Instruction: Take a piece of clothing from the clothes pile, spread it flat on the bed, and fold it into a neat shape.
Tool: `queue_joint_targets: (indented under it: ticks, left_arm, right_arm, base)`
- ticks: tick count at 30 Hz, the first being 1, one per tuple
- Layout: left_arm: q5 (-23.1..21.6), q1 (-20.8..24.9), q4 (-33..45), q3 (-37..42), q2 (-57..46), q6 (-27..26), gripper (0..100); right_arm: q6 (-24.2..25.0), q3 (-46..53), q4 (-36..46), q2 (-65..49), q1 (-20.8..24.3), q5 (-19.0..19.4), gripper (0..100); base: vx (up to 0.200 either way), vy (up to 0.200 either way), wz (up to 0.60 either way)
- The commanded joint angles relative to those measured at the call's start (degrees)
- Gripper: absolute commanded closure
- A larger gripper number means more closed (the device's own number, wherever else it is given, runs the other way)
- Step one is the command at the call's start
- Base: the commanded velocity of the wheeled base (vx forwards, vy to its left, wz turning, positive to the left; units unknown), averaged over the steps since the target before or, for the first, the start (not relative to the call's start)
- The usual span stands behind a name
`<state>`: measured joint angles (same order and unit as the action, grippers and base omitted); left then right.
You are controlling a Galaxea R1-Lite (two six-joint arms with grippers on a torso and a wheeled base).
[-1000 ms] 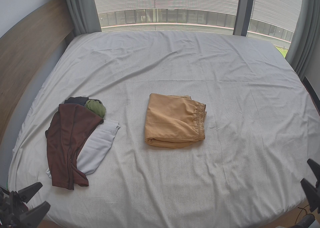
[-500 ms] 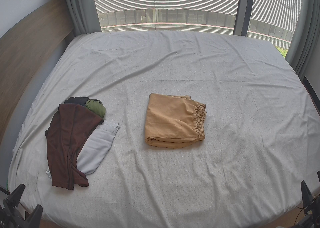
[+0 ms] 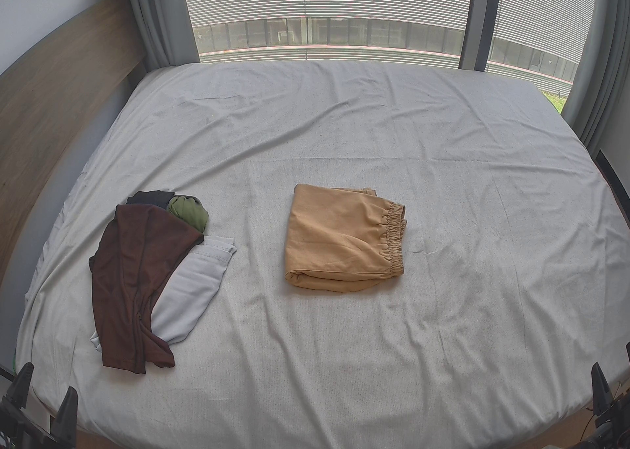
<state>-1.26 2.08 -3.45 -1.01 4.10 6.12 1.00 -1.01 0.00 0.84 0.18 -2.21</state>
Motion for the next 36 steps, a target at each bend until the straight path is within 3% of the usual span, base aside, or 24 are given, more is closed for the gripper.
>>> queue_joint_targets:
  ticks: [1,6,12,18,36]
  left_arm:
    - [-0.5,-2.7,0.0,1.0,-2.8,-1.2,0]
    - [4.3,-2.7,2.0,1.0,-2.7,-4.0,0]
    - [3.2,-2.8,3.4,1.0,-2.5,-6.0,0]
    - [2.6,-2.4,3.5,1.0,-3.5,-6.1,0]
    - [2.6,-2.3,3.5,1.0,-3.8,-6.2,0]
  right_arm:
    - [-0.1,1.0,0.0,-0.3,0.0,0.1,0]
    - [-0.1,1.0,0.0,-0.3,-0.1,0.1,0]
    - [-0.3,1.0,0.0,-0.4,0.1,0.2,0]
    - [-2.3,1.0,-0.2,-0.4,-0.1,3.3,0]
    - [-2.0,1.0,-0.1,-0.5,0.1,3.3,0]
  base:
    - [0.0,0.0,0.0]
    - [0.0,0.0,0.0]
    - [0.0,0.0,0.0]
    - [0.0,0.0,0.0]
    - [0.0,0.0,0.0]
